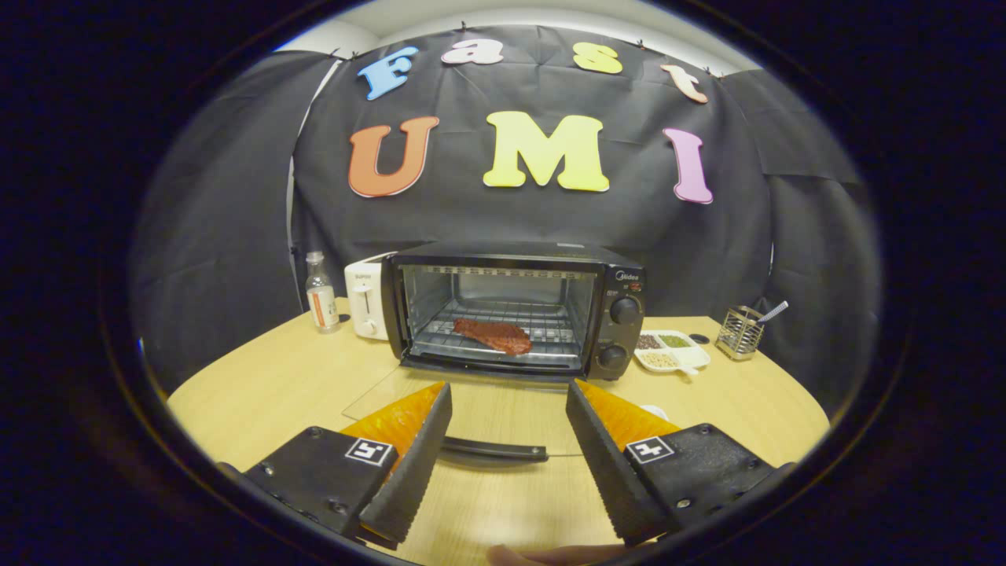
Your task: Open the toaster oven, put the food inside, and close the toaster oven door.
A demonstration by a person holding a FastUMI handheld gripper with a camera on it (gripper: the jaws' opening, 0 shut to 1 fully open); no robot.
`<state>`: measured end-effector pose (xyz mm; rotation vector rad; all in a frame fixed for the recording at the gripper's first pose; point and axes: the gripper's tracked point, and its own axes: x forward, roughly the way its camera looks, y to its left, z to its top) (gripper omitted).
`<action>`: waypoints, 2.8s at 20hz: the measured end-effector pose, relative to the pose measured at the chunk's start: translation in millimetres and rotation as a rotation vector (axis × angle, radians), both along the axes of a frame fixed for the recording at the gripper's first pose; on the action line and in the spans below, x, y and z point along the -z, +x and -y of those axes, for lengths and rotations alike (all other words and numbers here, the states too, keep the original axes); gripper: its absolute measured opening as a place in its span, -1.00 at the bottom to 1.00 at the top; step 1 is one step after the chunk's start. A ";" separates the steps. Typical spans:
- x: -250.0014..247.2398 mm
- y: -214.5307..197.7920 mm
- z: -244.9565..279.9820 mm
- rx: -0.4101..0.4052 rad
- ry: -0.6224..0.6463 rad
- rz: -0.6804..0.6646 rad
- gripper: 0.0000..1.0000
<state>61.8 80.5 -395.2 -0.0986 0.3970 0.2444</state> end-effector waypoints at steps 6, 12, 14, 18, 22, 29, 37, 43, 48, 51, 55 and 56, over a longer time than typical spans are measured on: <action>50.2 -41.0 -15.2 -0.022 -0.043 -0.142 0.87; 113.5 -54.2 -21.6 0.002 -0.069 -0.328 0.94; 108.7 -48.4 -19.8 0.018 -0.060 -0.335 0.94; 112.6 -34.4 -22.5 0.012 -0.064 -0.346 0.93; 110.6 -11.4 -16.2 0.062 0.017 -0.343 0.93; 88.6 26.1 -6.4 0.081 -0.051 -0.166 0.94; 77.8 32.2 -13.2 0.062 -0.049 -0.145 0.93; 38.3 55.1 -23.9 0.061 -0.008 -0.101 0.93; 7.6 76.2 -29.6 0.068 -0.001 -0.065 0.93; -5.8 91.2 -30.7 0.073 -0.021 -0.053 0.93; -54.1 101.8 -30.7 0.080 0.053 0.032 0.94; -70.4 99.2 -27.6 0.085 0.074 0.068 0.93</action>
